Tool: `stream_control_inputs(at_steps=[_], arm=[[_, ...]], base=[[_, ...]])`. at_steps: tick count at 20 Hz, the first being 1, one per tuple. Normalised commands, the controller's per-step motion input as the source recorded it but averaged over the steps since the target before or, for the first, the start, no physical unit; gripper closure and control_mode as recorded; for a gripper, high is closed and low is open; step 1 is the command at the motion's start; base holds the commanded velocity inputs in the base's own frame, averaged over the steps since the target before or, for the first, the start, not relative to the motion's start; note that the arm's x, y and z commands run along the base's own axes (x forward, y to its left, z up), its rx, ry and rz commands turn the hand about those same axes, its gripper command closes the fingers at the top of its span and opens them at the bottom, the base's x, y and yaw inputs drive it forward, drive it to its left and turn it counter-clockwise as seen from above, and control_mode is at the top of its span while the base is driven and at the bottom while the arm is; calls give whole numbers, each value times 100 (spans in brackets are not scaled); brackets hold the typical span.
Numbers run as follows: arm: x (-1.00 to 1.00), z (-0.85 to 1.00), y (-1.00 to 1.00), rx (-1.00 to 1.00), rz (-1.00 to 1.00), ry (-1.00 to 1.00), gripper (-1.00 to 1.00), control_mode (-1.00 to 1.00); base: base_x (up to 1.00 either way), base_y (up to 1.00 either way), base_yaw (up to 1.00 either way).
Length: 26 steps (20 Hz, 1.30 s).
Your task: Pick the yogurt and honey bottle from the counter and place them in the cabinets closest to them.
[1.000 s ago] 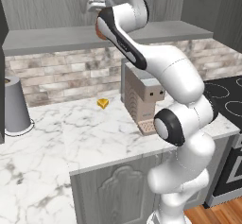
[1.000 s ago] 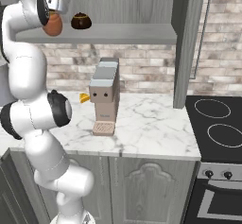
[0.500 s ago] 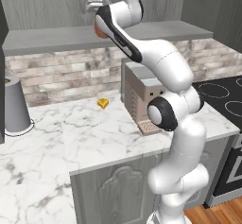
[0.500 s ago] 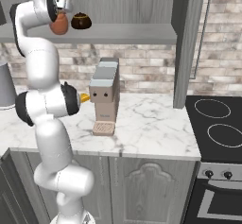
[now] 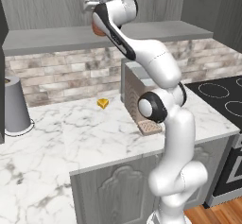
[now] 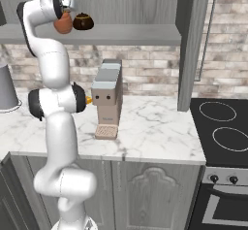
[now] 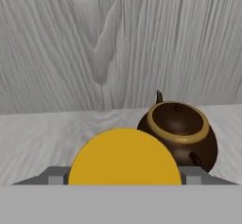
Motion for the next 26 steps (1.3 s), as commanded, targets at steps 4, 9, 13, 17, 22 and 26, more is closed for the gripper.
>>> stream_control_inputs(at_steps=[4,9,13,17,22,26], arm=[[5,3,1,0,-1,8,-100,-100],[-11,9,3,0,0,8,-100,-100],[-57,10,5,0,0,2,-100,-100],[-75,20,0,0,0,1,-100,-100],[-99,3,0,-1,3,-2,-100,-100],[-100,-37,-2,-4,4,-6,-100,-100]], base=[[0,0,0],[0,0,0],[0,0,0],[0,0,0],[0,0,0],[0,0,0]])
